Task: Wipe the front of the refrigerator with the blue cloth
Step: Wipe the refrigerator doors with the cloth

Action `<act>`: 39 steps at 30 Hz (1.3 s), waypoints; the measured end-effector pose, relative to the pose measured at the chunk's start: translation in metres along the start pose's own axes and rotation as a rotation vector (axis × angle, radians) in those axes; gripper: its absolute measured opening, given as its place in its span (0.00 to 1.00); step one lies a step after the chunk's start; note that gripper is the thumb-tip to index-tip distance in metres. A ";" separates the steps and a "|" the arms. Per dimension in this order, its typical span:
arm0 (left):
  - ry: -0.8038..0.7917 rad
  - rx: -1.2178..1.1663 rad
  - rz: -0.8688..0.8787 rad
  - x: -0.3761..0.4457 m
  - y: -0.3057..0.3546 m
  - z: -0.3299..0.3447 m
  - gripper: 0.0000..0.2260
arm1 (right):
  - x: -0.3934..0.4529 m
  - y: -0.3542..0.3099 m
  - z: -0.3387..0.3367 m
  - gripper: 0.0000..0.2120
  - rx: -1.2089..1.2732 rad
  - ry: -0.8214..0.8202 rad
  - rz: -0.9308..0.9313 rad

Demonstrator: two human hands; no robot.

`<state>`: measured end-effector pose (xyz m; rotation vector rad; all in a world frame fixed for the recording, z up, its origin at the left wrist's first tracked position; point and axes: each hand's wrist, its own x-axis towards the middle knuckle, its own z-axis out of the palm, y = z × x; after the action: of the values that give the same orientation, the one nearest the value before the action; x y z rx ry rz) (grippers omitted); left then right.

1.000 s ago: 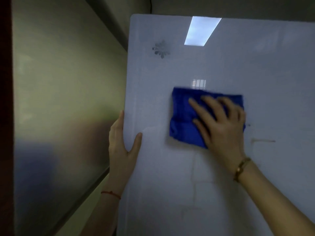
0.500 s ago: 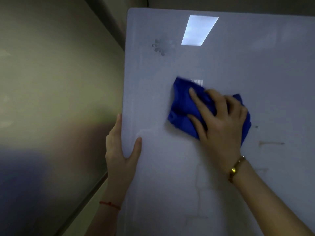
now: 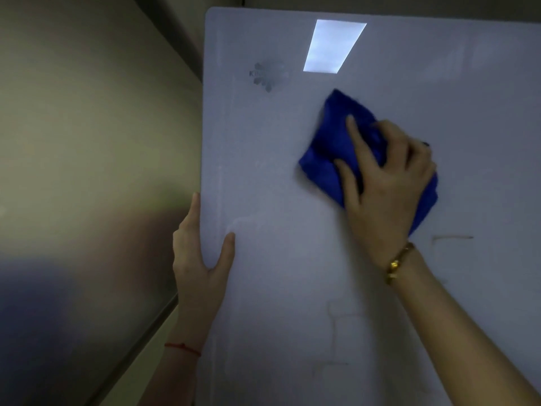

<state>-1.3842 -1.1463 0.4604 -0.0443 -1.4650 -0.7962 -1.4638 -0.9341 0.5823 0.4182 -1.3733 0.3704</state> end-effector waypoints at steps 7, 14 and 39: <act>-0.019 0.002 0.008 0.000 -0.001 -0.001 0.31 | -0.102 0.000 -0.017 0.20 0.079 -0.114 -0.407; -0.001 0.007 0.004 0.000 -0.001 0.001 0.32 | 0.009 -0.003 0.004 0.20 0.040 0.030 -0.061; 0.006 0.144 0.080 -0.022 0.000 -0.001 0.29 | -0.056 0.026 -0.016 0.19 0.046 -0.019 -0.166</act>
<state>-1.3812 -1.1365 0.4403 0.0082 -1.5020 -0.6245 -1.4720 -0.9046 0.5268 0.5709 -1.3401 0.2627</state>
